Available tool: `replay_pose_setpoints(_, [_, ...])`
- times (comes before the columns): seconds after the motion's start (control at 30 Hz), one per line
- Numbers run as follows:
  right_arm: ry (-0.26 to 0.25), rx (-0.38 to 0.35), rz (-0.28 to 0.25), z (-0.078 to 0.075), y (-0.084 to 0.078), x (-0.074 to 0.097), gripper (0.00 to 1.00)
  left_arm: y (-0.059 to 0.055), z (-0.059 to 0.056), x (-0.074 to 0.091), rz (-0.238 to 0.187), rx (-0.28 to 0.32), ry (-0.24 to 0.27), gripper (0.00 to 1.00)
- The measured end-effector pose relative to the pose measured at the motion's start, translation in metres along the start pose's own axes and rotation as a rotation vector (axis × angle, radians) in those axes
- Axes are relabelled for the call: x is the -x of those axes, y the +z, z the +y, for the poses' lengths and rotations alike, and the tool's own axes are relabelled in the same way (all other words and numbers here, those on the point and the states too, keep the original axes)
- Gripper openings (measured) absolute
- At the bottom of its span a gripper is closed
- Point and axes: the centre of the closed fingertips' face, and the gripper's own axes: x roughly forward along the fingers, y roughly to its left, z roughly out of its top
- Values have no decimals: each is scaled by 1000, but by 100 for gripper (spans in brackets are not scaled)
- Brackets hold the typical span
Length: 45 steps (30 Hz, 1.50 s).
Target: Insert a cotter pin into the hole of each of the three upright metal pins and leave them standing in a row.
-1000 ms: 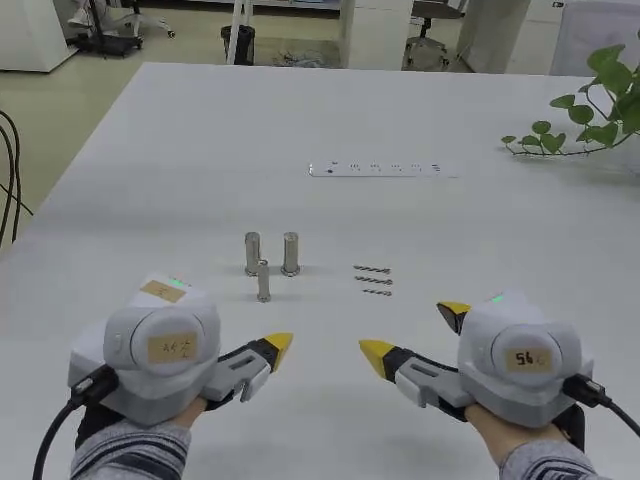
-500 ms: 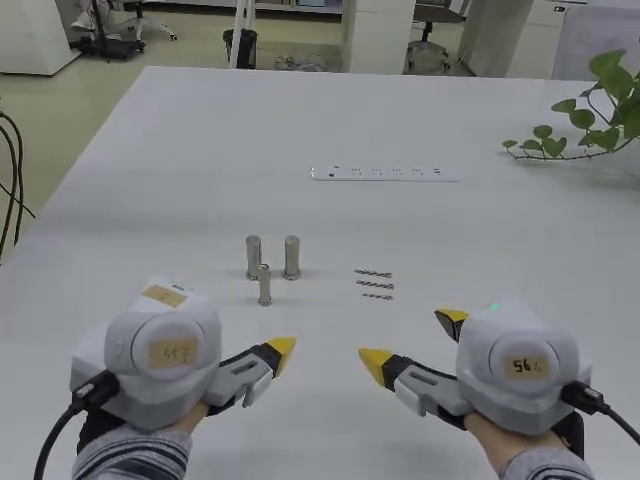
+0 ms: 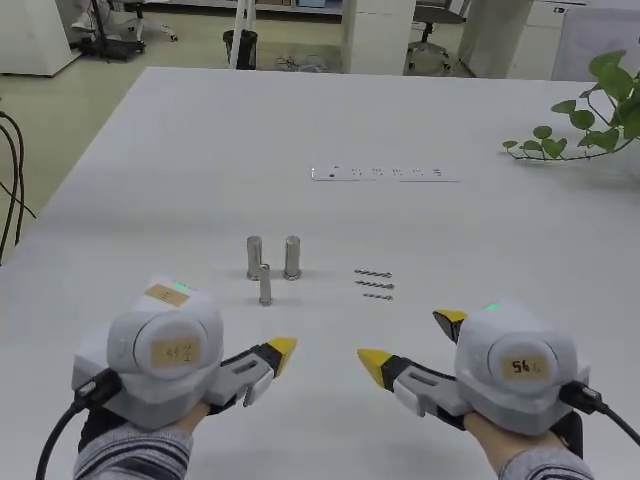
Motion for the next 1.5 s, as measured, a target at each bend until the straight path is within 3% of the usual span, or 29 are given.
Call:
replay_pose_setpoints(0.57, [-9, -3, -1, -3, 0, 1, 58, 0, 1, 0, 4, 2, 3, 73])
replay_pose_setpoints(1.2, [-20, -36, 4, -11, 1, 5, 56, 1, 0, 1, 10, -11, 3, 81])
replay_pose_setpoints(1.5, [51, -8, -31, -7, 19, -4, 49, 8, -6, 1, -12, -11, -23, 86])
